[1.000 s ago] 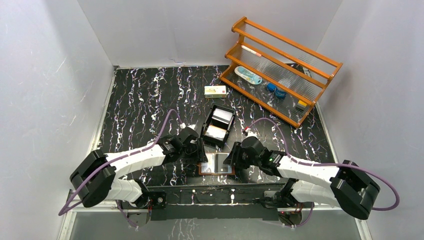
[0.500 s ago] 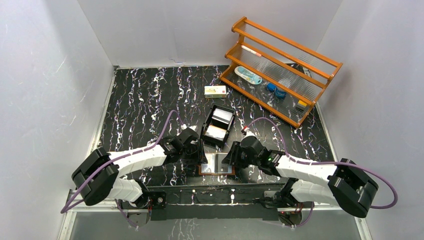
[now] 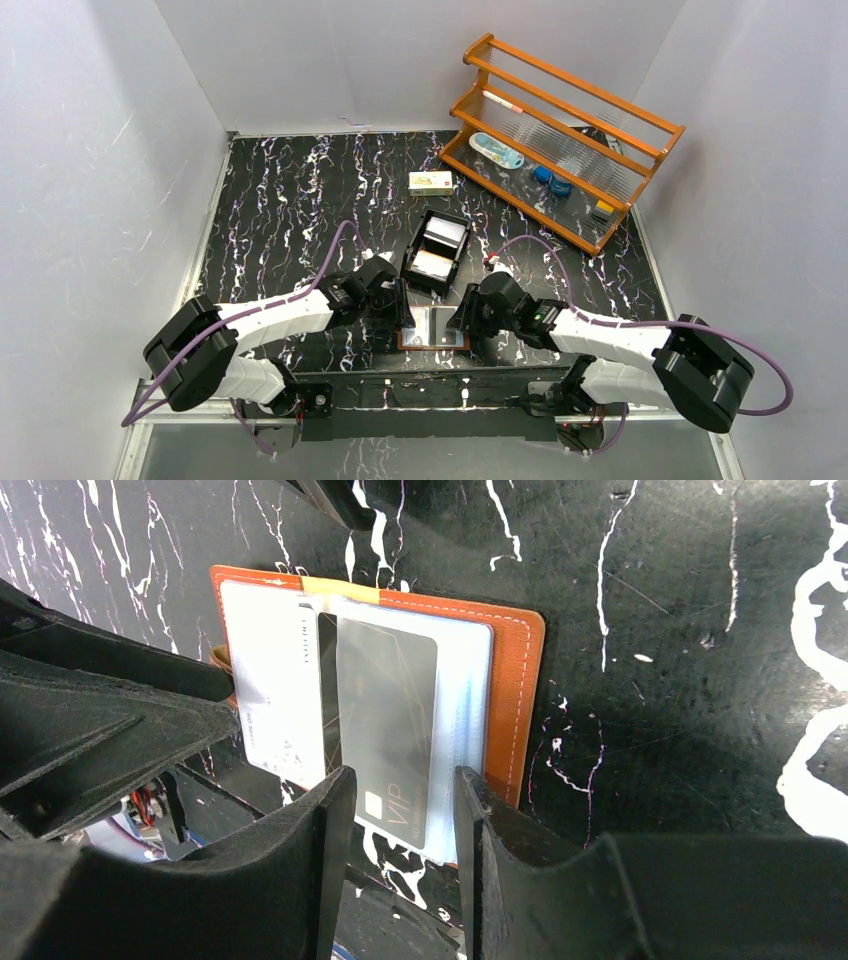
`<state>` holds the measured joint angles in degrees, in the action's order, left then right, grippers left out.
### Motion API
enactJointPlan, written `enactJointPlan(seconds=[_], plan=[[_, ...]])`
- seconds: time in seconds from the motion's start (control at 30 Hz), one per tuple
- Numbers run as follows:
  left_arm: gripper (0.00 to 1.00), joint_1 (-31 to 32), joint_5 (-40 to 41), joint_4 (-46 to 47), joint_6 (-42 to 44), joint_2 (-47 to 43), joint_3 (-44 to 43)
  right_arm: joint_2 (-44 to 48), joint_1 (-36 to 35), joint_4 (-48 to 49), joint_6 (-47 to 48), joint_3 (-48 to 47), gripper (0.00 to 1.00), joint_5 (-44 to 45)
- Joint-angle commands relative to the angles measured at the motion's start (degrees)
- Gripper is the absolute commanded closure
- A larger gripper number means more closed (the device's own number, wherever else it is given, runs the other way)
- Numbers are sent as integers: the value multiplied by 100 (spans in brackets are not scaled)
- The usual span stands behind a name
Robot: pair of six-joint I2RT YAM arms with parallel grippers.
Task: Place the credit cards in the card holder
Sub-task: Turn over the card slot in the card holder.
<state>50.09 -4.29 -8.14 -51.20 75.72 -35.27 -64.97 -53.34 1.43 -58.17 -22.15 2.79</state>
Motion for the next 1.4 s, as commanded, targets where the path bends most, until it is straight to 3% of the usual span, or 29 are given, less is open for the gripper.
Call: enactJointPlan(seconds=[0.0, 0.77, 1.37], plan=[[60, -15, -28, -39, 6, -11, 25, -63, -16, 173, 18, -245, 51, 11], [61, -7, -150, 164, -65, 43, 117, -57, -18, 1001, -27, -177, 51, -519], [59, -15, -24, -165, -179, -362, -52, -495, -18, 2342, -353, -184, 50, -1236]])
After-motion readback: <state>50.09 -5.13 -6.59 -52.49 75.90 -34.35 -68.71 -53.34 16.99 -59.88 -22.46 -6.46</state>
